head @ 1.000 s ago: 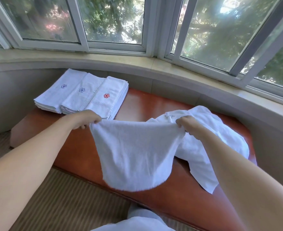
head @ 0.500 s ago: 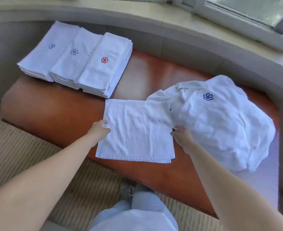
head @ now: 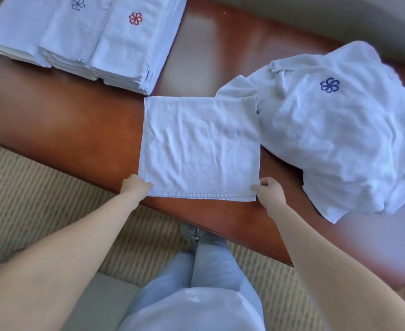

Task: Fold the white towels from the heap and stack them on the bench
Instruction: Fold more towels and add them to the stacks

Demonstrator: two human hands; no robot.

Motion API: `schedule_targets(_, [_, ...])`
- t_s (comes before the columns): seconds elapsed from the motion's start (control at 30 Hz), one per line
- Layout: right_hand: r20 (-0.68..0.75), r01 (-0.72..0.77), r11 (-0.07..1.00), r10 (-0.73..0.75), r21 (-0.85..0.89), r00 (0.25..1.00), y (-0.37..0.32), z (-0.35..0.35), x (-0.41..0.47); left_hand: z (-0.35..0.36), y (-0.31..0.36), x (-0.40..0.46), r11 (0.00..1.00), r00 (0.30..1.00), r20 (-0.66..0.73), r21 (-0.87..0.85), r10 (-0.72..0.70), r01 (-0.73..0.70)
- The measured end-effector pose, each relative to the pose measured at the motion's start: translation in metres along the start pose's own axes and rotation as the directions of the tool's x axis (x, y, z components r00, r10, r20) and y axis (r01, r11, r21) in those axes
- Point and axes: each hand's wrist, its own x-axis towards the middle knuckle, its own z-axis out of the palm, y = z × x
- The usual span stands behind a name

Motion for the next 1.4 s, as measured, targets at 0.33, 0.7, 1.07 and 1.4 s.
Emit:
schedule_targets(0.33, [0.019, 0.061, 0.997, -0.062, 0.052, 0.998, 0.000, -0.001, -0.011, 0.008, -0.013, -0.005, 0.997, 0.997, -0.039, 0.035, 0.070, -0.069])
schedule_targets(0.7, [-0.054, 0.092, 0.953, -0.080, 0.288, 0.995, -0.006, 0.000, -0.034, -0.007, -0.024, -0.011, 0.946, 0.954, -0.238, -0.219, 0.185, -0.238])
schedule_targets(1.07, [-0.125, 0.161, 0.965, -0.189, -0.207, 0.974, 0.026, 0.036, -0.044, 0.010, -0.059, 0.011, 0.971, 0.956, -0.185, -0.016, 0.230, -0.237])
schedule_targets(1.4, [-0.032, 0.019, 0.998, -0.021, -0.053, 0.999, -0.010, 0.015, -0.026, -0.015, -0.029, 0.009, 0.957, 0.967, -0.138, -0.169, 0.215, -0.237])
